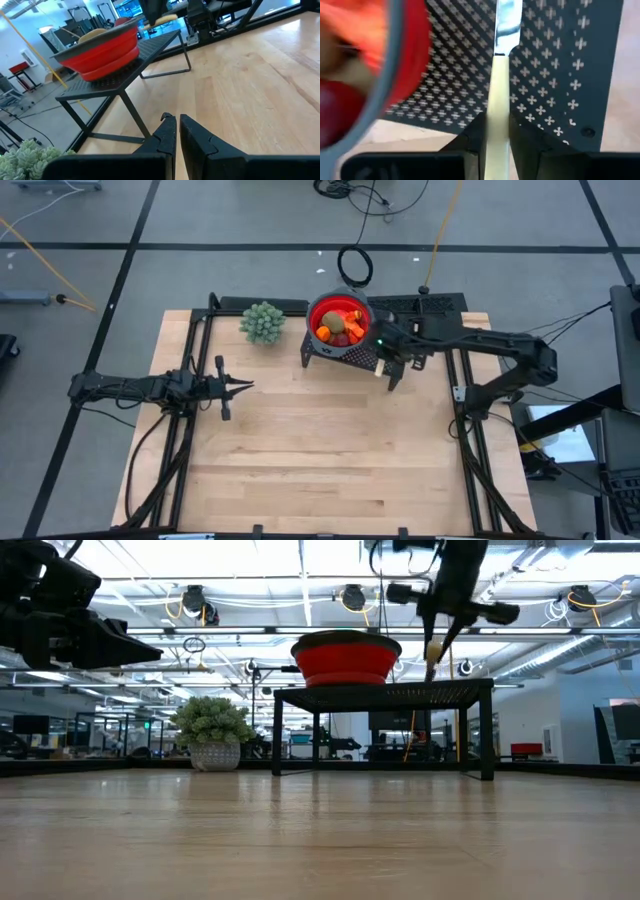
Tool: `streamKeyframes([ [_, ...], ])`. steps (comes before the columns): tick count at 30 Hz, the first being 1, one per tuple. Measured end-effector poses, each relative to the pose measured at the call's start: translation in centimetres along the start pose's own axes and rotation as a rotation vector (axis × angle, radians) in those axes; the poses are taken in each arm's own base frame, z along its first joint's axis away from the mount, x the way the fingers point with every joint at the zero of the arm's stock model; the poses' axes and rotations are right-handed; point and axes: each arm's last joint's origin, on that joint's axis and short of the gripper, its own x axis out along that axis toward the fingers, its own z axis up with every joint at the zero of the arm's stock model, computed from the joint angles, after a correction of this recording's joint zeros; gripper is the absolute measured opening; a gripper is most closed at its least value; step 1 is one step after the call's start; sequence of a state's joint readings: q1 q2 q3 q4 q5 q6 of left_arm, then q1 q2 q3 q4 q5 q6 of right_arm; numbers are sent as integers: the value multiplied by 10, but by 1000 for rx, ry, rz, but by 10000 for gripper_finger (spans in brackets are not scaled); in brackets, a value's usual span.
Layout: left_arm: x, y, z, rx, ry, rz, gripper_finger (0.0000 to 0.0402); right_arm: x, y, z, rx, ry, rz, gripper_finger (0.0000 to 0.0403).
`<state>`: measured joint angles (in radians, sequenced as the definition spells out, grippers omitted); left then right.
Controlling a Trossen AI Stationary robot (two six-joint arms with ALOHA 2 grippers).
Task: Pick & Place Fruit
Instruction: Put the yellow knife on the shelf
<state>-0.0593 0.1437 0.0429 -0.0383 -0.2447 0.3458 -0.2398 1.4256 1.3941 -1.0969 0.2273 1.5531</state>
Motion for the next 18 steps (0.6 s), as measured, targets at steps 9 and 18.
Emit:
streamKeyframes([
  [9,0,0,0,0,0,-1,26,23,3,21,25,23,-80,55],
  [18,0,0,0,0,-1,-3,26,24,-1,25,35,18,-124,55],
])
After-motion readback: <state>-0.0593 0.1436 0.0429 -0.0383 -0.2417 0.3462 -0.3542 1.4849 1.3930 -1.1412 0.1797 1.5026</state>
